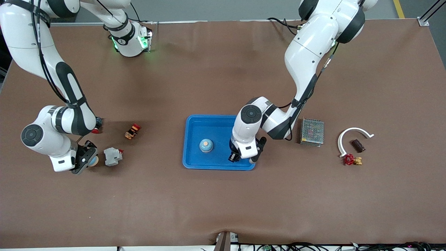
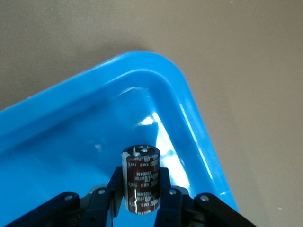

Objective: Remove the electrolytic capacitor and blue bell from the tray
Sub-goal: 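Grasp the second capacitor with the left gripper while the right gripper lowers the bell, then carry the capacitor with the left gripper while the right gripper releases the bell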

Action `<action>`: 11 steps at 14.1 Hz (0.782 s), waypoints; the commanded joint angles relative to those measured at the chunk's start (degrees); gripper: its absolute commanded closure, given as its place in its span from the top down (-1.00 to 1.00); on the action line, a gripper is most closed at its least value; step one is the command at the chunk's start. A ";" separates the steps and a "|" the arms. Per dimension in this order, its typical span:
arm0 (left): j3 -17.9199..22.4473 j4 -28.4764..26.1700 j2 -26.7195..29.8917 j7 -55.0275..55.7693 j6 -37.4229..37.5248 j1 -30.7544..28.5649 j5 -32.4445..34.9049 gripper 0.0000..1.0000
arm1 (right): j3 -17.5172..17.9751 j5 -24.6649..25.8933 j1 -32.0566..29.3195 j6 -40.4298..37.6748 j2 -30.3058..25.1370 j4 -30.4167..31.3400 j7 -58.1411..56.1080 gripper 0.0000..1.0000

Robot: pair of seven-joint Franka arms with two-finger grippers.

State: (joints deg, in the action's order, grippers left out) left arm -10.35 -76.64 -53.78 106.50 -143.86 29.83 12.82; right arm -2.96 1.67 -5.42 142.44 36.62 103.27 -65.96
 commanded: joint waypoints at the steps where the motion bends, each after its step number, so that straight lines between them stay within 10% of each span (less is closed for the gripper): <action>1: 0.86 0.00 3.32 -0.41 4.53 0.23 -0.17 -1.00 | 1.29 0.01 -1.61 1.61 0.38 0.35 -0.75 -0.30; 8: 0.51 -0.44 14.74 -18.06 22.73 -3.28 -0.69 -1.00 | 1.38 -0.08 -1.61 3.02 1.35 0.35 -0.75 -0.26; 10: 0.51 -0.88 17.90 -26.03 30.35 -4.34 -0.61 -1.00 | 1.38 -0.78 -1.44 2.85 1.44 0.00 -0.49 0.26; 11: 0.60 -0.97 19.84 -30.60 34.05 -5.48 -0.78 -1.00 | 1.38 -0.79 -1.52 2.50 1.44 -0.35 0.03 0.99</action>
State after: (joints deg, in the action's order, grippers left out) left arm -9.97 -75.22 -38.41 82.85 -115.18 25.62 12.82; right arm -2.91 1.36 -5.48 144.90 38.14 103.41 -65.89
